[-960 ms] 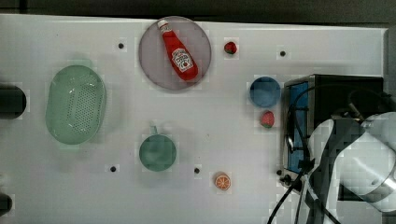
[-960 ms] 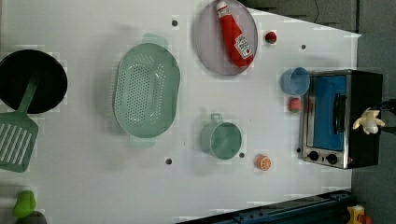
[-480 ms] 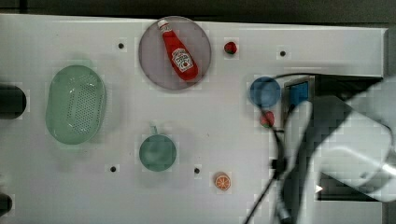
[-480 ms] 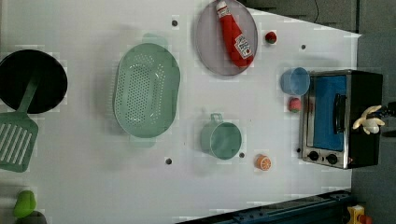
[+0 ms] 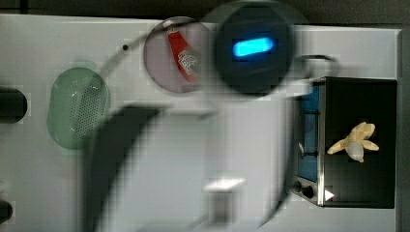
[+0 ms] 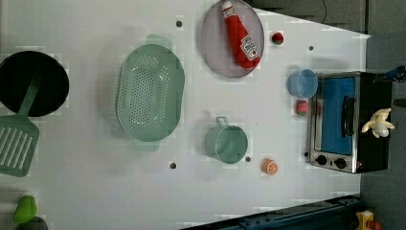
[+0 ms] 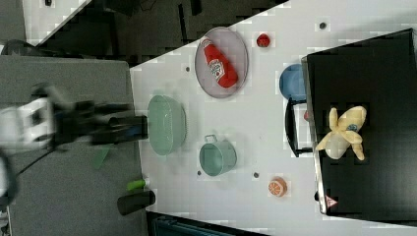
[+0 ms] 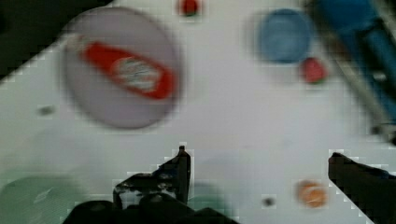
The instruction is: Pick banana from table and place on oven.
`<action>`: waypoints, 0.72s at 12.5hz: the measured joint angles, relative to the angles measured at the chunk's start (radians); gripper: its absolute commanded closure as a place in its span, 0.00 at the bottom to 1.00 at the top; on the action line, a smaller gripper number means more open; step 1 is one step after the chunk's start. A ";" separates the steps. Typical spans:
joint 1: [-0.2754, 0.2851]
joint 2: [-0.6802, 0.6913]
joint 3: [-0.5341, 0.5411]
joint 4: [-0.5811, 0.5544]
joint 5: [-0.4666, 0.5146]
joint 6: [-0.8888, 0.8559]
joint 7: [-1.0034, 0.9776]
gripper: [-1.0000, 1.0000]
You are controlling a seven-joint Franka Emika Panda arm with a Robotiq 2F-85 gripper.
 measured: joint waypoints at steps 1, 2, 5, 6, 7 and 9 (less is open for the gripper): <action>0.033 -0.039 0.041 0.005 0.003 -0.016 0.046 0.00; 0.063 -0.065 0.067 0.017 -0.002 -0.063 0.077 0.00; 0.069 -0.112 0.100 0.008 0.000 -0.104 0.130 0.00; 0.072 -0.113 0.072 0.004 -0.002 -0.104 0.131 0.00; 0.063 -0.102 0.044 0.001 -0.007 -0.104 0.140 0.00; 0.012 -0.062 0.011 0.000 0.007 -0.105 0.167 0.00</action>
